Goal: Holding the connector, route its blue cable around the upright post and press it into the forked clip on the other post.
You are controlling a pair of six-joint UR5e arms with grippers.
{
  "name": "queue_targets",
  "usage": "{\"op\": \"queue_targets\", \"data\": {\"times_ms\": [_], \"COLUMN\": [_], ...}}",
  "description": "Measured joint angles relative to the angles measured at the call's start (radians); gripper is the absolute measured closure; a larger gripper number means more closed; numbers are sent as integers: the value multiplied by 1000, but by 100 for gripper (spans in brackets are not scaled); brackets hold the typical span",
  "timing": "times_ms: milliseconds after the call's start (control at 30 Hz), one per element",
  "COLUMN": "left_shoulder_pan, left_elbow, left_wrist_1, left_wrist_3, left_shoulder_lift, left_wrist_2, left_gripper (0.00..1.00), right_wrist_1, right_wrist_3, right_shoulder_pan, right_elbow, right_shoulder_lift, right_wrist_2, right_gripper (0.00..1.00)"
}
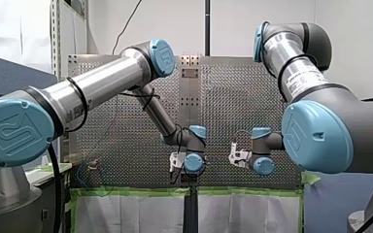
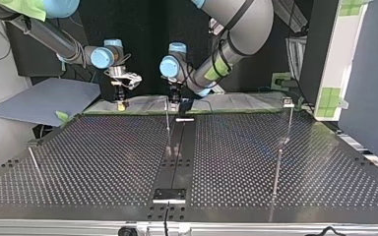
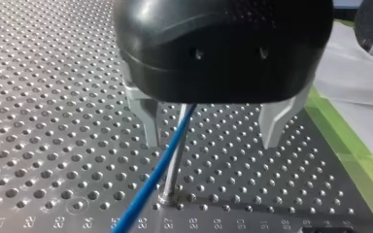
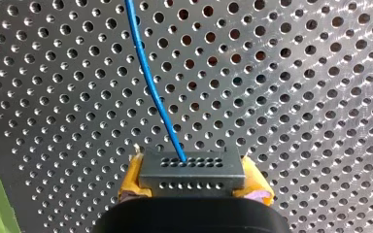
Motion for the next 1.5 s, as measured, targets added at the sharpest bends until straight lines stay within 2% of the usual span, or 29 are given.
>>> {"op": "queue_targets", "data": {"times_ms": [433, 767, 933, 1133, 1500], "left_shoulder_pan": [-6, 1, -9, -21, -29], "left_elbow": [-37, -109, -148, -177, -181], "left_wrist_1": [0, 55, 56, 50, 76], "left_wrist_3": [-1, -1, 4, 6, 9], "left_shoulder_lift": [26, 74, 80, 81, 82], "left_wrist_2": [8, 64, 89, 85, 75], "left_gripper": [1, 1, 1, 1, 1], "right_wrist_1": [2, 3, 4, 4, 1], "right_wrist_3": [0, 0, 0, 0, 1], "right_shoulder_pan": [0, 0, 0, 0, 0], "right_elbow": [0, 0, 0, 0, 0], "right_shoulder_lift": [0, 0, 0, 0, 0], "right_wrist_2": [0, 0, 0, 0, 0], "right_gripper": [100, 100, 100, 100, 100]}}
